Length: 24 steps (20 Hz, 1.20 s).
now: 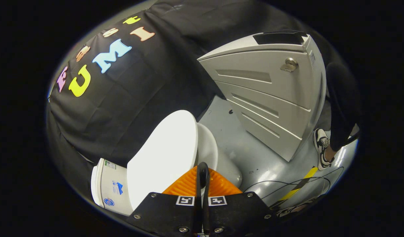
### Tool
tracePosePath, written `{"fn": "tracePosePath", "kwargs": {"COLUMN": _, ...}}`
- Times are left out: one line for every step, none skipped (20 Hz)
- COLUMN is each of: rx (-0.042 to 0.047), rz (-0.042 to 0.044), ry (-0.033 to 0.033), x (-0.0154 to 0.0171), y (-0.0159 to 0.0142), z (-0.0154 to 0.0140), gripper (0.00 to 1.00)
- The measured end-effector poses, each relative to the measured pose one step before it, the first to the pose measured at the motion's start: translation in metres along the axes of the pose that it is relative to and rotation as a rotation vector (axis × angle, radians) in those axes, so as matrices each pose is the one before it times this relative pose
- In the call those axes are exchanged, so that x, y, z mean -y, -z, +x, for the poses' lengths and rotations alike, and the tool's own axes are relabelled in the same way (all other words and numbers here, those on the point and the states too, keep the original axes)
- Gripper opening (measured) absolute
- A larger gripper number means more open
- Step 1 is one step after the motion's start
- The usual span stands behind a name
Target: Open the toilet lid.
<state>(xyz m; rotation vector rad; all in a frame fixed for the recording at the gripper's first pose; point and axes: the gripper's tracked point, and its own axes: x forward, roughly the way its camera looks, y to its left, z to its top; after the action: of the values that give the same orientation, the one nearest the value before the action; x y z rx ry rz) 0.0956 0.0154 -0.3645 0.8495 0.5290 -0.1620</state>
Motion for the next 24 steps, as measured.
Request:
{"fn": "tracePosePath", "kwargs": {"rx": 0.00277, "rz": -0.00819, "ry": -0.00079, "x": -0.00187, "y": -0.00201, "z": -0.00050, "gripper": 0.01}}
{"fn": "tracePosePath", "kwargs": {"rx": 0.00432, "rz": -0.01213, "ry": 0.00090, "x": -0.00193, "y": -0.00148, "z": -0.00201, "gripper": 0.01}}
{"fn": "tracePosePath", "kwargs": {"rx": 0.00747, "rz": -0.01543, "ry": 0.00354, "x": -0.00283, "y": -0.00352, "z": -0.00107, "gripper": 0.01}}
{"fn": "tracePosePath", "kwargs": {"rx": 0.00025, "rz": -0.02204, "ry": 0.00674, "x": -0.00276, "y": -0.00170, "z": -0.00209, "gripper": 0.01}}
{"fn": "tracePosePath", "kwargs": {"rx": 0.00216, "rz": -0.02960, "ry": 0.00581, "x": -0.00291, "y": -0.00314, "z": -0.00182, "gripper": 0.01}}
{"fn": "tracePosePath", "kwargs": {"rx": -0.00008, "rz": -0.03210, "ry": 0.00659, "x": -0.00244, "y": -0.00112, "z": -0.00253, "gripper": 0.01}}
{"fn": "tracePosePath", "kwargs": {"rx": 0.01105, "rz": -0.02345, "ry": 0.00581, "x": -0.00384, "y": -0.00416, "z": -0.00285, "gripper": 0.01}}
{"fn": "tracePosePath", "kwargs": {"rx": 0.00813, "rz": -0.01555, "ry": 0.00304, "x": -0.00433, "y": -0.00271, "z": -0.00342, "gripper": 0.01}}
{"fn": "tracePosePath", "kwargs": {"rx": 0.01258, "rz": -0.00574, "ry": -0.00145, "x": -0.00475, "y": -0.00479, "z": -0.00426, "gripper": 0.01}}
{"fn": "tracePosePath", "kwargs": {"rx": 0.01215, "rz": -0.00035, "ry": -0.00426, "x": -0.00584, "y": -0.00428, "z": -0.00488, "gripper": 0.01}}
{"fn": "tracePosePath", "kwargs": {"rx": 0.01395, "rz": -0.00117, "ry": -0.00643, "x": -0.00609, "y": -0.00548, "z": -0.00549, "gripper": 0.01}}
{"fn": "tracePosePath", "kwargs": {"rx": 0.01308, "rz": -0.00552, "ry": -0.00490, "x": -0.00604, "y": -0.00473, "z": -0.00577, "gripper": 0.01}}
{"fn": "tracePosePath", "kwargs": {"rx": 0.01126, "rz": -0.01075, "ry": -0.00038, "x": -0.00570, "y": -0.00501, "z": -0.00482, "gripper": 0.01}}
{"fn": "tracePosePath", "kwargs": {"rx": 0.00880, "rz": -0.01886, "ry": 0.00117, "x": -0.00611, "y": -0.00374, "z": -0.00447, "gripper": 0.01}}
{"fn": "tracePosePath", "kwargs": {"rx": 0.00733, "rz": -0.02307, "ry": 0.00395, "x": -0.00596, "y": -0.00496, "z": -0.00460, "gripper": 0.01}}
{"fn": "tracePosePath", "kwargs": {"rx": 0.00667, "rz": -0.02516, "ry": 0.00454, "x": -0.00593, "y": -0.00408, "z": -0.00416, "gripper": 0.01}}
{"fn": "tracePosePath", "kwargs": {"rx": 0.00556, "rz": -0.02959, "ry": 0.00391, "x": -0.00625, "y": -0.00538, "z": -0.00327, "gripper": 0.01}}
{"fn": "tracePosePath", "kwargs": {"rx": 0.00679, "rz": -0.03242, "ry": 0.00280, "x": -0.00565, "y": -0.00389, "z": -0.00451, "gripper": 0.01}}
{"fn": "tracePosePath", "kwargs": {"rx": 0.01281, "rz": -0.03883, "ry": -0.00396, "x": -0.00664, "y": -0.00637, "z": -0.00375, "gripper": 0.01}}
{"fn": "tracePosePath", "kwargs": {"rx": 0.00511, "rz": -0.03894, "ry": -0.00377, "x": -0.00577, "y": -0.00357, "z": -0.00383, "gripper": 0.00}}
{"fn": "tracePosePath", "kwargs": {"rx": 0.00905, "rz": -0.02651, "ry": -0.00102, "x": -0.00563, "y": -0.00512, "z": -0.00385, "gripper": 0.01}}
{"fn": "tracePosePath", "kwargs": {"rx": 0.00695, "rz": -0.01826, "ry": -0.00116, "x": -0.00566, "y": -0.00385, "z": -0.00416, "gripper": 0.00}}
{"fn": "tracePosePath", "kwargs": {"rx": 0.01131, "rz": -0.01201, "ry": -0.00465, "x": -0.00637, "y": -0.00557, "z": -0.00409, "gripper": 0.01}}
{"fn": "tracePosePath", "kwargs": {"rx": 0.00941, "rz": -0.00985, "ry": -0.00555, "x": -0.00635, "y": -0.00440, "z": -0.00547, "gripper": 0.01}}
